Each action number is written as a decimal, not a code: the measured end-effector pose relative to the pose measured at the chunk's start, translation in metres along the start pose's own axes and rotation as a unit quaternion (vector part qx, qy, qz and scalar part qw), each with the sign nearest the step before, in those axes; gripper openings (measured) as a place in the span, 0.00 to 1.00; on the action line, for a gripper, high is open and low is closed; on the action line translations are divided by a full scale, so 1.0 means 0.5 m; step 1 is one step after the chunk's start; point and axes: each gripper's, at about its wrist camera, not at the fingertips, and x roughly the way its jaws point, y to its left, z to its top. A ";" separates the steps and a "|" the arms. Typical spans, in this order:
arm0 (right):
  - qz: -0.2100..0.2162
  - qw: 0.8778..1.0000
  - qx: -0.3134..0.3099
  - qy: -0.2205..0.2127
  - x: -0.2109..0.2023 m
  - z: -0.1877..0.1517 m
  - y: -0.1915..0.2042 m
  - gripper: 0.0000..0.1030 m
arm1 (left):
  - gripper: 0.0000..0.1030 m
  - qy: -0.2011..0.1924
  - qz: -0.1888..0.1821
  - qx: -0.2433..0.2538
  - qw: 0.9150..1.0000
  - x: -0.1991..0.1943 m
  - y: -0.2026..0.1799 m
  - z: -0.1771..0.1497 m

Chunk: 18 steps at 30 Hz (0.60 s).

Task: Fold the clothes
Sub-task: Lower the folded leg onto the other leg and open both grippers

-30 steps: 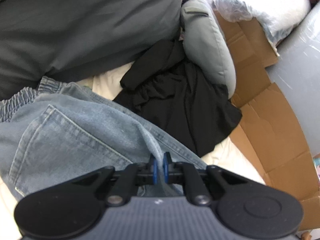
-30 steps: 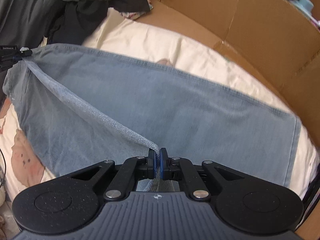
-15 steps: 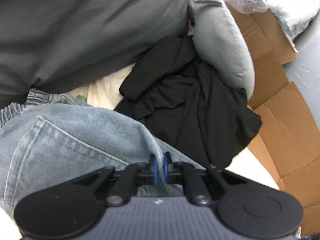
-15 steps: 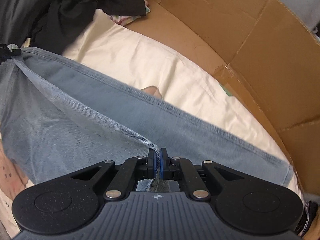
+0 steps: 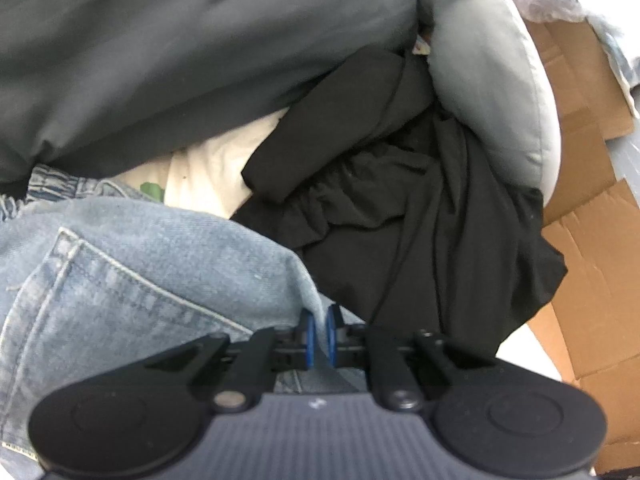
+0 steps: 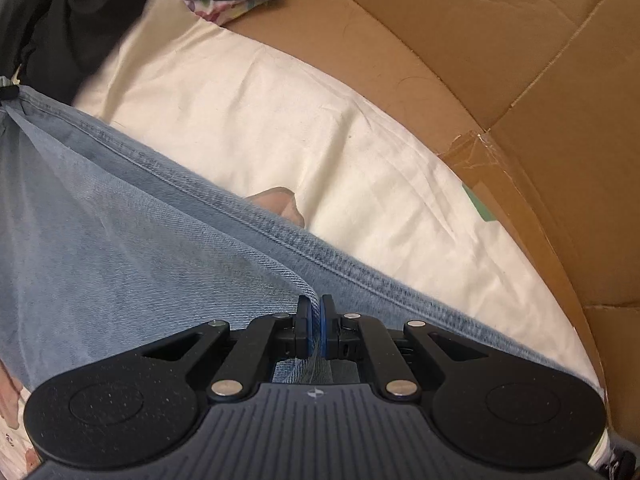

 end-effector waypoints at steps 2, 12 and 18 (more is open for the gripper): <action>-0.002 1.000 -0.003 0.004 0.005 0.005 0.001 0.01 | 0.08 -0.002 0.000 0.000 1.000 -0.003 -0.001 -0.002; -0.017 1.000 -0.004 0.014 0.024 0.030 0.008 0.01 | 0.07 -0.002 0.006 0.002 1.000 0.006 -0.002 0.000; -0.025 1.000 0.007 0.016 0.054 0.046 0.002 0.02 | 0.09 0.007 0.017 -0.014 1.000 0.034 0.000 0.000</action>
